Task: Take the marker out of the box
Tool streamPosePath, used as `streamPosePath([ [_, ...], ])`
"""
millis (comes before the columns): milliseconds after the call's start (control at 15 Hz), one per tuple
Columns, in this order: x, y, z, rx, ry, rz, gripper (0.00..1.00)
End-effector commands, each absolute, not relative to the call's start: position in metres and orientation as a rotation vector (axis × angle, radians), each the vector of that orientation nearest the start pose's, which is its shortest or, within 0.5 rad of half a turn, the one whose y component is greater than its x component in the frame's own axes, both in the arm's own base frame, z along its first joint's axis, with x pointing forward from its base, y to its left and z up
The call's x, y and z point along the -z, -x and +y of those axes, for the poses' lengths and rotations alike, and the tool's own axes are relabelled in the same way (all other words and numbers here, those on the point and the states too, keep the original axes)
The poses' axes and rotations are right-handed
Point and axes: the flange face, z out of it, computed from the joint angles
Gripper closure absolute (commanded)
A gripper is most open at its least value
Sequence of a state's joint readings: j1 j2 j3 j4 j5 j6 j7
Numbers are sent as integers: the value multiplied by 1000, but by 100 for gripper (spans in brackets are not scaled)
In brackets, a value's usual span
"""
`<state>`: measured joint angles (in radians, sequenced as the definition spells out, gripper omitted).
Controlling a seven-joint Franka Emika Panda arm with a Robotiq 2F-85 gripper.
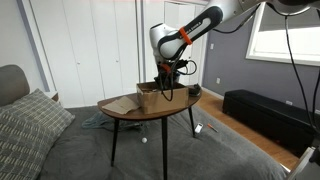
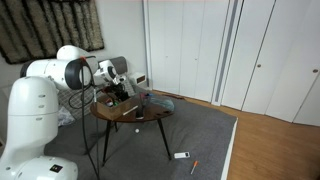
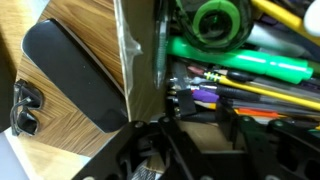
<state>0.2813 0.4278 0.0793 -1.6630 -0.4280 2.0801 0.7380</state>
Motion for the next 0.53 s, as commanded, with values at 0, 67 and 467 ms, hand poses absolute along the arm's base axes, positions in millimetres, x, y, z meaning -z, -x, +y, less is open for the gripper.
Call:
streamPosePath([
  [0, -362, -643, 212, 339, 3425, 283, 53],
  [67, -363, -644, 212, 339, 3424, 283, 54],
  [467, -364, -643, 207, 334, 3425, 301, 65],
])
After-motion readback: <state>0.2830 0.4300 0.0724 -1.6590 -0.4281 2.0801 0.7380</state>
